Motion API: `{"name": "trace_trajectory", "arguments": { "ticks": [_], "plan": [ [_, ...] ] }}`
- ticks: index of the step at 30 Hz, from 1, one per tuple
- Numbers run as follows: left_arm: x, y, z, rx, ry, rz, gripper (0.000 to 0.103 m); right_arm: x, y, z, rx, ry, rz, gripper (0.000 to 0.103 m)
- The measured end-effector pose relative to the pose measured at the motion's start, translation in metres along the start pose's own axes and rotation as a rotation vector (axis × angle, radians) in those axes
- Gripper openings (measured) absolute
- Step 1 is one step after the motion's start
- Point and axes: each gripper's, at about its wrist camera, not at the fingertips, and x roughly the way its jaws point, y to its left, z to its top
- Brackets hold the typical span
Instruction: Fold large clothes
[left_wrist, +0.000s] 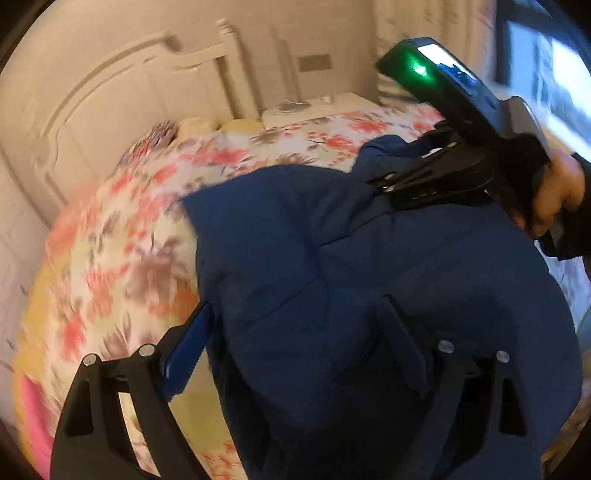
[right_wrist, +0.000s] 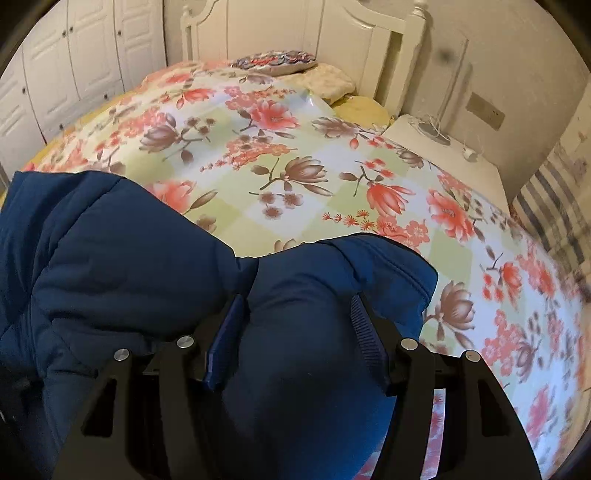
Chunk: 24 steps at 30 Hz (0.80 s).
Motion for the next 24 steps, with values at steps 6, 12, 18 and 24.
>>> {"name": "trace_trajectory", "arguments": {
  "ticks": [6, 12, 18, 24],
  "plan": [
    [0.006, 0.01, -0.012, -0.077, -0.032, -0.024, 0.098, -0.059, 0.037, 0.032, -0.085, -0.131, 0.115, 0.059],
    [0.008, 0.008, -0.014, -0.083, -0.042, 0.006, 0.099, -0.002, 0.109, 0.048, -0.325, 0.046, 0.035, 0.058],
    [0.012, 0.015, -0.018, -0.124, -0.031, -0.007, 0.101, 0.021, 0.11, 0.055, -0.335, 0.137, -0.014, 0.064],
    [0.013, 0.016, -0.021, -0.137, -0.041, -0.017, 0.101, 0.007, 0.11, 0.048, -0.315, 0.08, -0.064, 0.067]
  ]
}}
